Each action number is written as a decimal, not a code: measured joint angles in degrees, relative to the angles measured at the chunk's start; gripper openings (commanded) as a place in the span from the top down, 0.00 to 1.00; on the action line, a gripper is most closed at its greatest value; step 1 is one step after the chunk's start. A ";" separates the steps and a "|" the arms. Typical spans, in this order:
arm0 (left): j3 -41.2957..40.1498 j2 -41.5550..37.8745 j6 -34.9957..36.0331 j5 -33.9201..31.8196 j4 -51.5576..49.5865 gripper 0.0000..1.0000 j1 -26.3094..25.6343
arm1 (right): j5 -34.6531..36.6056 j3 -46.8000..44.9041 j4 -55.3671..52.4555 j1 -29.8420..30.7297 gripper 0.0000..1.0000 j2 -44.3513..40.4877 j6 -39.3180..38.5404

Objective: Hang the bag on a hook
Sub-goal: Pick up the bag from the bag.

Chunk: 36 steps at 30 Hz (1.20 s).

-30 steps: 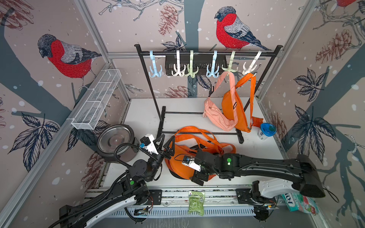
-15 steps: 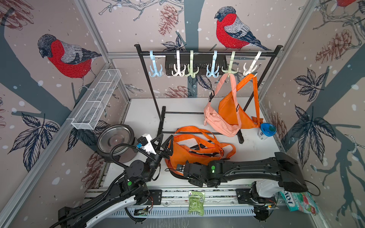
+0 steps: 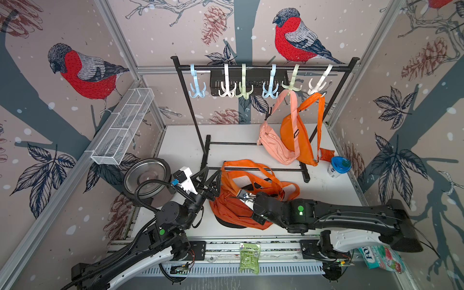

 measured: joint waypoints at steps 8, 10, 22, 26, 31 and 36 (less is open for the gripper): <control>11.04 16.13 -1.79 10.84 -3.93 0.12 0.04 | 7.52 -3.32 11.56 -3.82 0.89 -7.28 -0.61; 14.03 20.22 -2.51 13.57 -5.38 0.11 0.04 | 8.81 -3.34 13.29 -4.15 0.89 -7.85 -1.42; 21.24 34.53 -5.38 22.12 -7.96 0.17 0.04 | 16.39 -3.06 17.07 -1.42 0.87 -7.43 -5.22; 22.51 36.30 -6.03 22.27 -7.98 0.46 0.15 | 18.27 -2.97 17.88 -0.33 0.82 -5.73 -6.45; 22.80 37.03 -6.14 22.43 -7.98 0.74 0.55 | 19.34 -2.54 17.18 0.07 0.78 -4.72 -6.69; 22.80 37.00 -7.43 22.62 -9.40 1.00 2.25 | 18.03 -3.69 16.92 0.15 0.73 -7.10 -6.84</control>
